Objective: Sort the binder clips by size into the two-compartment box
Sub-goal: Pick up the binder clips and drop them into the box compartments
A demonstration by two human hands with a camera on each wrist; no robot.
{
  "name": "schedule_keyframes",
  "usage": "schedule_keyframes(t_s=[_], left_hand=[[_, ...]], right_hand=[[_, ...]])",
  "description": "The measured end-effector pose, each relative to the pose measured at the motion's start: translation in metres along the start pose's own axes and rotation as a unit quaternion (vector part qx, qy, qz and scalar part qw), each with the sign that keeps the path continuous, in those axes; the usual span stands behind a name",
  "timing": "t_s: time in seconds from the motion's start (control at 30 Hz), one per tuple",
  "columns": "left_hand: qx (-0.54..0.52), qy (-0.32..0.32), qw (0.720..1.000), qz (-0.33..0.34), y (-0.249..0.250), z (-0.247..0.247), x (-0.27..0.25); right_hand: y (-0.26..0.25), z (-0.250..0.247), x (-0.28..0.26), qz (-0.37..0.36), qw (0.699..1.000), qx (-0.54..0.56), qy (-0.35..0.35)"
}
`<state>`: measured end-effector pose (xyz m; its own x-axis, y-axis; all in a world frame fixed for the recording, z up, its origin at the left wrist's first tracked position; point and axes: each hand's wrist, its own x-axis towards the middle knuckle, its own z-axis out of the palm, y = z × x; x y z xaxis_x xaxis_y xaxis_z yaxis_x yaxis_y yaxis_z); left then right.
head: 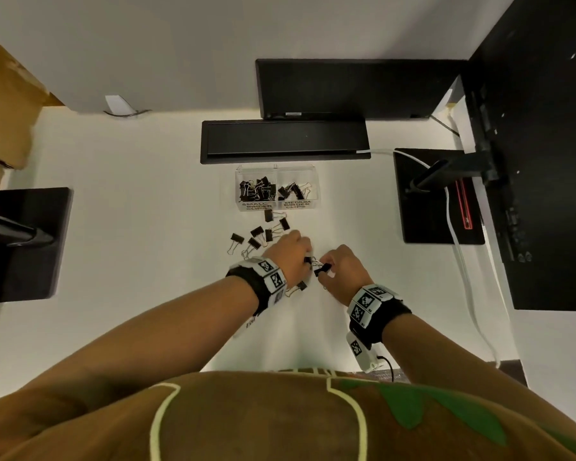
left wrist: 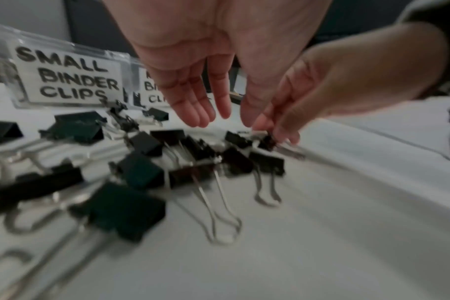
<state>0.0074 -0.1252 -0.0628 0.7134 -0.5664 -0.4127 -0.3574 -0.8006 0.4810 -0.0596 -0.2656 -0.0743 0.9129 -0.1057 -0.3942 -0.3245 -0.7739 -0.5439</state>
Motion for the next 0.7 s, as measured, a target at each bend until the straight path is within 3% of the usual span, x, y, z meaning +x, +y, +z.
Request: schedule_keyframes(t_s=[0.1,0.37,0.57,0.7], left_hand=[[0.049,-0.017,0.999,0.000,-0.001,0.013,-0.002],[0.135,0.024,0.989,0.048,-0.007,0.006,-0.002],[0.076,0.054,0.996,0.006,-0.033,-0.009,-0.011],[0.035,0.052,0.998,-0.019,-0.041,-0.010,-0.017]], right_hand=[[-0.002,0.006,0.002,-0.008,1.000,-0.025,0.004],[-0.003,0.013,0.003,-0.012,0.998,-0.069,0.003],[-0.012,-0.010,0.016,0.022,1.000,-0.013,0.010],[-0.044,-0.040,0.042,0.001,0.997,0.058,0.057]])
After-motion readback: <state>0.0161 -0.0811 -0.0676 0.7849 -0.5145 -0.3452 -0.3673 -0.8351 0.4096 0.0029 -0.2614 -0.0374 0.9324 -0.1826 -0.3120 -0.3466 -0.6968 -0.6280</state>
